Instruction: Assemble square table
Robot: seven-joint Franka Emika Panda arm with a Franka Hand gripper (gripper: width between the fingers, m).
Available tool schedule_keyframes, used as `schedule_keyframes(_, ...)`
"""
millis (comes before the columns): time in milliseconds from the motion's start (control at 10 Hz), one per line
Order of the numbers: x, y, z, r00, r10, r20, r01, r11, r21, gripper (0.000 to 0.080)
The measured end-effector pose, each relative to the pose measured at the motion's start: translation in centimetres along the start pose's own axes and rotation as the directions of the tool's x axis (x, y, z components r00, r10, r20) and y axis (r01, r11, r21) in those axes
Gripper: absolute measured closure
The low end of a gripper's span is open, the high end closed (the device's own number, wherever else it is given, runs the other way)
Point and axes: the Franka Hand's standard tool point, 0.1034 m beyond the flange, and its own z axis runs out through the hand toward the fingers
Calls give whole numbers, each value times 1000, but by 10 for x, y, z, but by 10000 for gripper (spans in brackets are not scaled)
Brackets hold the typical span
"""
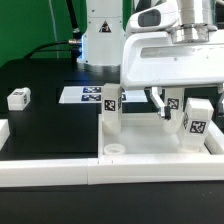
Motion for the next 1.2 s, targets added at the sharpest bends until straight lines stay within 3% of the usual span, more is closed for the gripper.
schedule_keyframes(200,2,1,-4,998,31,60,-31,1000,-1,150)
schedule_keyframes(500,21,14,-3,992,48,119,-48,999,-8,150)
schedule_keyframes(800,14,13,3,919,84,384,-83,996,-20,150)
schedule_keyframes(1100,6,13,6,815,110,569,-104,994,-43,150)
schedule_keyframes(1200,12,13,9,831,110,546,-104,994,-43,150)
